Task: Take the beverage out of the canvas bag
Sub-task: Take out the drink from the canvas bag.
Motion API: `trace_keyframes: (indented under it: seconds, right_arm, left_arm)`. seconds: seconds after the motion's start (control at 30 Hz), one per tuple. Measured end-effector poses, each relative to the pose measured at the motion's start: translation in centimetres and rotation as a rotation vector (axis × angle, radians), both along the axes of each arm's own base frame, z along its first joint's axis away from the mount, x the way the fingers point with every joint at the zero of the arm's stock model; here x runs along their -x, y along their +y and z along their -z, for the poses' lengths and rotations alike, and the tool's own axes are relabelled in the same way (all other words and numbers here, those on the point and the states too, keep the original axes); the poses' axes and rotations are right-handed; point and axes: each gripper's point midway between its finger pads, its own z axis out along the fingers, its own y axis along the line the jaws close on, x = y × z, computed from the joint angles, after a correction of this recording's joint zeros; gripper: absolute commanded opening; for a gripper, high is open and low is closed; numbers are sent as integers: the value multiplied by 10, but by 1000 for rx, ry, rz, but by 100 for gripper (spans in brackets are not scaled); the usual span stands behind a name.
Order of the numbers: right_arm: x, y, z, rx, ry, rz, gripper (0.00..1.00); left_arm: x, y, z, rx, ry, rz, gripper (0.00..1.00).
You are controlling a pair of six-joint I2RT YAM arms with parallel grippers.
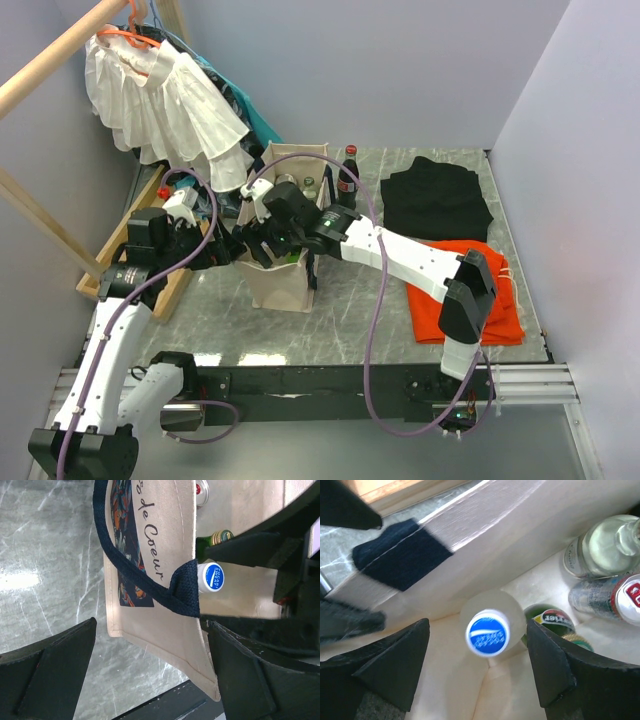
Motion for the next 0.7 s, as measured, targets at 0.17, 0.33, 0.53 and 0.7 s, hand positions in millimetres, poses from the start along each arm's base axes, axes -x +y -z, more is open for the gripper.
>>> trace_keyframes:
  seconds: [0.17,0.33,0.53,0.7]
  right_arm:
    - [-7,-1,8,9,17,6,73]
    - [-8,-3,13,23,28,5,71]
    - [-6,-2,12,23,28,-12,44]
    - [-7,-3,9,29,19,-20,16]
  left_arm:
    - [-2,0,1,0,1,-1,99]
    - [-2,0,1,2,2,-2,99]
    - [-3,0,2,1,3,-5,99]
    - [-3,0,2,0,4,-6,99]
